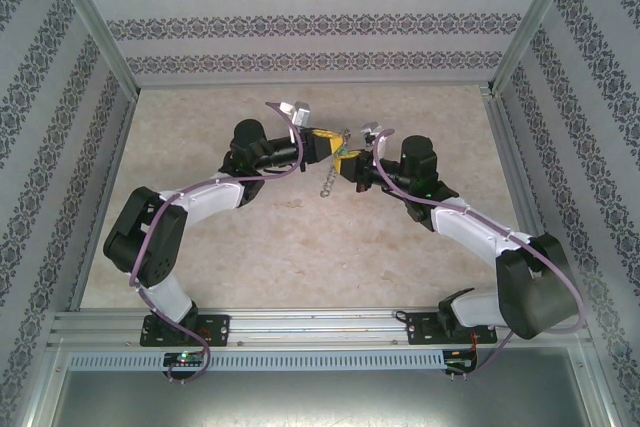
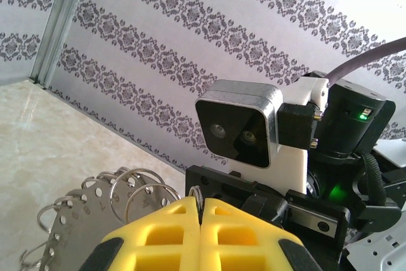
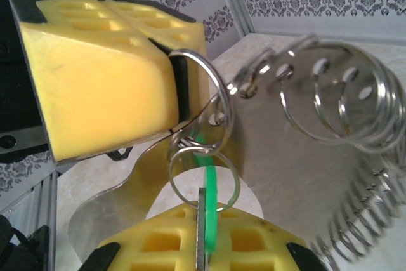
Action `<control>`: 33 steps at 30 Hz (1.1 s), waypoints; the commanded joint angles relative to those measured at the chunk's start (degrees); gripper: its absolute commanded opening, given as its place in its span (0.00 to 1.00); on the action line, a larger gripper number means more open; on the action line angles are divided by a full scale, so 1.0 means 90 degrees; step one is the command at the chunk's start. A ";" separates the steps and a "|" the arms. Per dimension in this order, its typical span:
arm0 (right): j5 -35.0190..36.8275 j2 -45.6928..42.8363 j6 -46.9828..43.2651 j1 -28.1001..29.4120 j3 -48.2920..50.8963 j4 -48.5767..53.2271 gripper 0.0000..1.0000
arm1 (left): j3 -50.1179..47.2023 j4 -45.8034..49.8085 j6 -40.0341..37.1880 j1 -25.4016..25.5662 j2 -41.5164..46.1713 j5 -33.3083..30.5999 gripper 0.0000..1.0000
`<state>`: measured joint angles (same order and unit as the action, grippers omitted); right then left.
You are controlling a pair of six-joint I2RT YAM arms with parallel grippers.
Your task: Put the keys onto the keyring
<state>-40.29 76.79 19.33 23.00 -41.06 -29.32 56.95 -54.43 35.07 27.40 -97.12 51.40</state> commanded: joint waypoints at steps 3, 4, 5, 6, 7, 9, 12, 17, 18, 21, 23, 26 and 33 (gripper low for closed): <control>-0.0124 0.0013 0.0130 0.0034 -0.0118 -0.0415 0.01 | -0.0012 -0.1270 0.0481 0.0161 -0.0130 -0.0105 0.00; -0.0105 -0.0020 0.0119 0.0026 -0.0081 -0.0409 0.06 | -0.0018 -0.1280 0.0486 0.0160 -0.0145 -0.0112 0.00; -0.0068 -0.0076 0.0118 -0.0019 -0.0017 -0.0391 0.11 | -0.0028 -0.1286 0.0486 0.0164 -0.0151 -0.0139 0.00; -0.0038 -0.0144 0.0132 -0.0077 0.0061 -0.0406 0.20 | -0.0026 -0.1276 0.0470 0.0159 -0.0156 -0.0156 0.00; -0.0059 -0.0211 0.0154 -0.0133 0.0117 -0.0404 0.26 | -0.0025 -0.1276 0.0457 0.0159 -0.0156 -0.0173 0.00; -0.0100 -0.0399 0.0230 -0.0313 0.0275 -0.0385 0.37 | -0.0006 -0.1243 0.0438 0.0160 -0.0166 -0.0177 0.00; -0.0103 -0.0832 0.0348 -0.0580 0.0552 -0.0305 0.42 | 0.0035 -0.1176 0.0367 0.0159 -0.0186 -0.0188 0.00; 0.0242 -0.1794 0.0495 -0.0918 0.1063 -0.0108 0.48 | 0.0098 -0.1092 0.0331 0.0161 -0.0233 -0.0146 0.00; 0.0325 -0.1961 0.0536 -0.0950 0.1125 -0.0102 0.49 | 0.0108 -0.1090 0.0323 0.0159 -0.0243 -0.0144 0.00; 0.0450 -0.2202 0.0590 -0.0988 0.1046 -0.0027 0.50 | 0.0136 -0.1127 0.0348 0.0159 -0.0283 -0.0088 0.00; 0.0459 -0.2153 0.0623 -0.0990 0.0885 -0.0023 0.49 | 0.0157 -0.1209 0.0398 0.0159 -0.0329 -0.0047 0.00; 0.0390 -0.1904 0.0664 -0.1001 0.0607 -0.0096 0.47 | 0.0205 -0.1266 0.0497 0.0160 -0.0360 0.0015 0.00; -0.0053 -0.1151 0.0821 -0.0994 0.0097 -0.0479 0.36 | 0.0245 -0.1159 0.0510 0.0160 -0.0332 0.0154 0.00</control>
<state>-38.26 65.04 25.58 14.35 -38.00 -30.22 56.97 -60.10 38.70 28.16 -100.49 51.18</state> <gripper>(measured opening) 0.366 0.053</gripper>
